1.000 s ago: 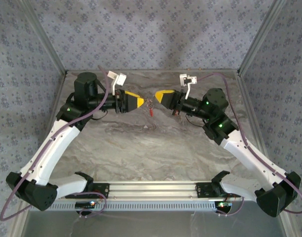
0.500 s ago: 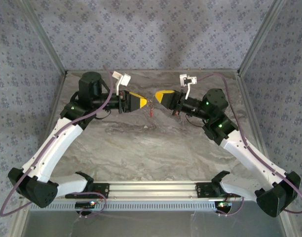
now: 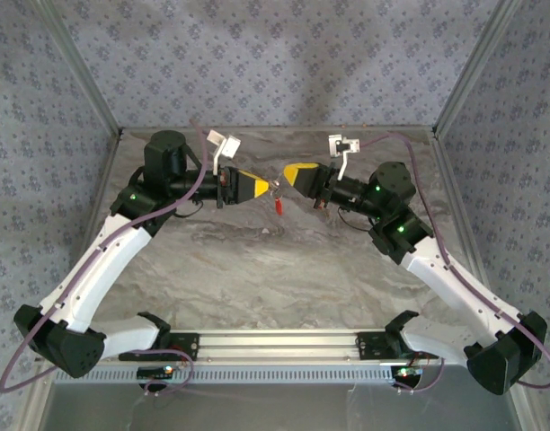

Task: Remove the keys from the keyring

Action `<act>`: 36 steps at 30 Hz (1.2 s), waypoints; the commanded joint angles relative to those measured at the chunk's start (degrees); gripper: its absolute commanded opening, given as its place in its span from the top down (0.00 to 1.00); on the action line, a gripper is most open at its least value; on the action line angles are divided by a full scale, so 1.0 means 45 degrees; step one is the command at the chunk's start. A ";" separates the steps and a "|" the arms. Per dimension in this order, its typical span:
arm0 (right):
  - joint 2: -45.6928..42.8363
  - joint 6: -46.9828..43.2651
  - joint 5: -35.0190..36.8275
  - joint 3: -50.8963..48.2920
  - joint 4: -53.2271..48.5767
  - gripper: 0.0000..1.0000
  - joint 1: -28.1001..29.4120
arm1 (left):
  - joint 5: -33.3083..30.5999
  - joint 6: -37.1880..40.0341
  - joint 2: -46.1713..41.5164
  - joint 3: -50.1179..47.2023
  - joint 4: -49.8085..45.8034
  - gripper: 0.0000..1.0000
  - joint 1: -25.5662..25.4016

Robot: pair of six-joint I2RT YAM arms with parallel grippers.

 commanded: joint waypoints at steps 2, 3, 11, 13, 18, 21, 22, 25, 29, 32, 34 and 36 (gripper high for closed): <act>-0.0357 0.0093 -0.0077 -0.0194 0.0380 1.00 -0.0007 | 0.0081 0.0227 -0.0149 0.0455 0.0359 1.00 -0.0076; -0.0384 0.0061 -0.0049 -0.0202 0.0310 1.00 -0.0013 | 0.0090 0.0318 -0.0187 0.0491 0.0349 1.00 -0.0074; -0.0637 -0.0298 0.0027 -0.0005 -0.0861 0.83 -0.0290 | -0.0344 0.1819 0.0052 0.1381 -0.1890 1.00 -0.0074; -0.0838 -0.0559 0.0067 0.0027 -0.1375 0.75 -0.0458 | -0.0545 0.2344 0.0245 0.1725 -0.2776 1.00 -0.0076; -0.1171 -0.1057 -0.0200 0.0296 -0.3106 0.60 -0.1201 | -0.0691 0.3551 0.0872 0.2618 -0.4590 1.00 -0.0035; -0.1158 -0.2047 -0.0737 0.0754 -0.4388 0.54 -0.1826 | -0.0935 0.4319 0.1278 0.3153 -0.5771 1.00 -0.0055; -0.1094 -0.2428 -0.0897 0.1078 -0.5062 0.53 -0.1986 | -0.1025 0.4541 0.1445 0.3336 -0.6136 1.00 -0.0022; -0.0690 -0.3674 -0.1931 0.1967 -0.6655 0.51 -0.2319 | -0.1146 0.5311 0.2077 0.4115 -0.7480 1.00 -0.0051; 0.0424 -0.4812 -0.3443 0.3157 -0.8287 0.51 -0.2472 | -0.1253 0.6191 0.2684 0.4912 -0.8630 1.00 -0.0293; 0.1119 -0.4759 -0.4248 0.3371 -0.8292 0.53 -0.2318 | -0.1493 0.6857 0.3029 0.5542 -0.9502 1.00 -0.0698; 0.1380 -0.4829 -0.4392 0.3526 -0.8303 0.52 -0.2047 | -0.1590 0.7235 0.3193 0.5848 -0.9943 1.00 -0.0961; 0.1739 -0.5202 -0.4480 0.3891 -0.8830 0.51 -0.1686 | -0.1710 0.7382 0.3283 0.6039 -1.0105 1.00 -0.1131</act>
